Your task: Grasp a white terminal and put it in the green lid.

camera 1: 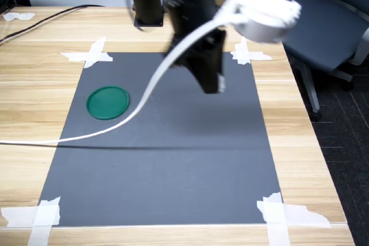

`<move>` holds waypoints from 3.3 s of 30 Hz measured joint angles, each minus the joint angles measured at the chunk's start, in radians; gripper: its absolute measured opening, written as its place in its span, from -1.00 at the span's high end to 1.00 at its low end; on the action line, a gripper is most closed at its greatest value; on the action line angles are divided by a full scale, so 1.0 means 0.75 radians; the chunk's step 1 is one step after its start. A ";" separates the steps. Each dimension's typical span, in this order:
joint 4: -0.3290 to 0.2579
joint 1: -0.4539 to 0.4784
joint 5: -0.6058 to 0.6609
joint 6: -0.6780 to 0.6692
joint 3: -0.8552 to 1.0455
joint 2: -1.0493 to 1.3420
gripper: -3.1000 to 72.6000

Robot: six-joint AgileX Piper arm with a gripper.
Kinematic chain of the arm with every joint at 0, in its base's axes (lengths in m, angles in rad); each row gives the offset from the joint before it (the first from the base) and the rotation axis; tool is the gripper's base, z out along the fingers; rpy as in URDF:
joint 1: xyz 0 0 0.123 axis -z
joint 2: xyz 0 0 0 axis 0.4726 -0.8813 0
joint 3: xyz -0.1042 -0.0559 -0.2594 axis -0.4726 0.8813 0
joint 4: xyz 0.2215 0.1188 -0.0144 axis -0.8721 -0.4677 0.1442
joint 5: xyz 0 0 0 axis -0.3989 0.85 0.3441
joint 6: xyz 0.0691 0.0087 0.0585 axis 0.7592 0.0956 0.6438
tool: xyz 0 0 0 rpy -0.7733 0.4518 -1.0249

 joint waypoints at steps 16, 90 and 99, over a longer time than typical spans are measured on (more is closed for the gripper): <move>0.027 0.429 0.094 -0.125 0.361 0.242 0.71; -0.241 0.605 -0.458 -0.343 0.756 0.208 -0.07; -0.550 0.606 -0.611 -0.305 0.758 0.476 0.83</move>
